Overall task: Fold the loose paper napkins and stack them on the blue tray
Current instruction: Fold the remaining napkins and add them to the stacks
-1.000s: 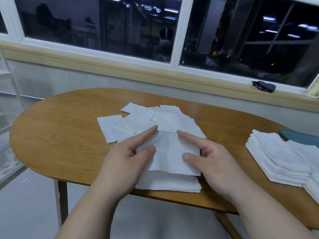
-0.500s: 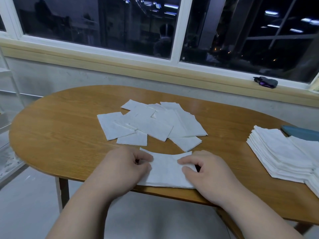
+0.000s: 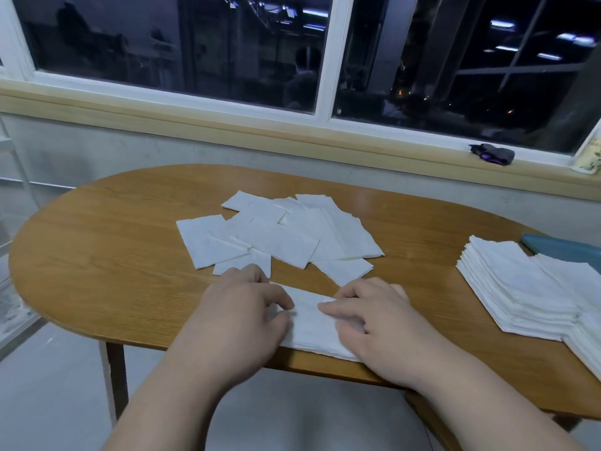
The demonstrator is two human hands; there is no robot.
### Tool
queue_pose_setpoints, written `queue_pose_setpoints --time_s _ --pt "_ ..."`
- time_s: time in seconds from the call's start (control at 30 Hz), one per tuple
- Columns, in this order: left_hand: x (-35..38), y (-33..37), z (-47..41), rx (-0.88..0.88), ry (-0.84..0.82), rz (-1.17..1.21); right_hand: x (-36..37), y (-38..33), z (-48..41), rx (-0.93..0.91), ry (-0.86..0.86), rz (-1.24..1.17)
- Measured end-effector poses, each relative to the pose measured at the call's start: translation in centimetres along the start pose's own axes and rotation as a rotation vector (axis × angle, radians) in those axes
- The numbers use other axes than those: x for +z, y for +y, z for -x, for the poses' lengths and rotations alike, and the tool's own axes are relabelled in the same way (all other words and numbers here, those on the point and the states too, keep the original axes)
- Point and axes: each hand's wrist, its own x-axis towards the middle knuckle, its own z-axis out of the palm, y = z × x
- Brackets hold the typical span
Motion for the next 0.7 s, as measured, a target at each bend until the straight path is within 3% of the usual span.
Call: queue_pose_setpoints --time_s 0.33,0.5,0.63,0.7 --pt "2.5 1.9 1.2 0.168 -0.111 0.049 0.7 0.4 6.3 0.168 0.093 0.089" --pt "3.4 3.0 1.6 0.269 -0.173 0.050 -0.6 0.1 9.1 0.211 0.112 -0.086" --pt "4.0 3.5 1.9 0.291 -0.213 0.095 -1.7 0.5 10.6 0.294 -0.061 -0.172" --pt "4.2 3.7 2.0 0.284 -0.243 0.137 -1.2 0.7 10.6 0.329 -0.060 -0.302"
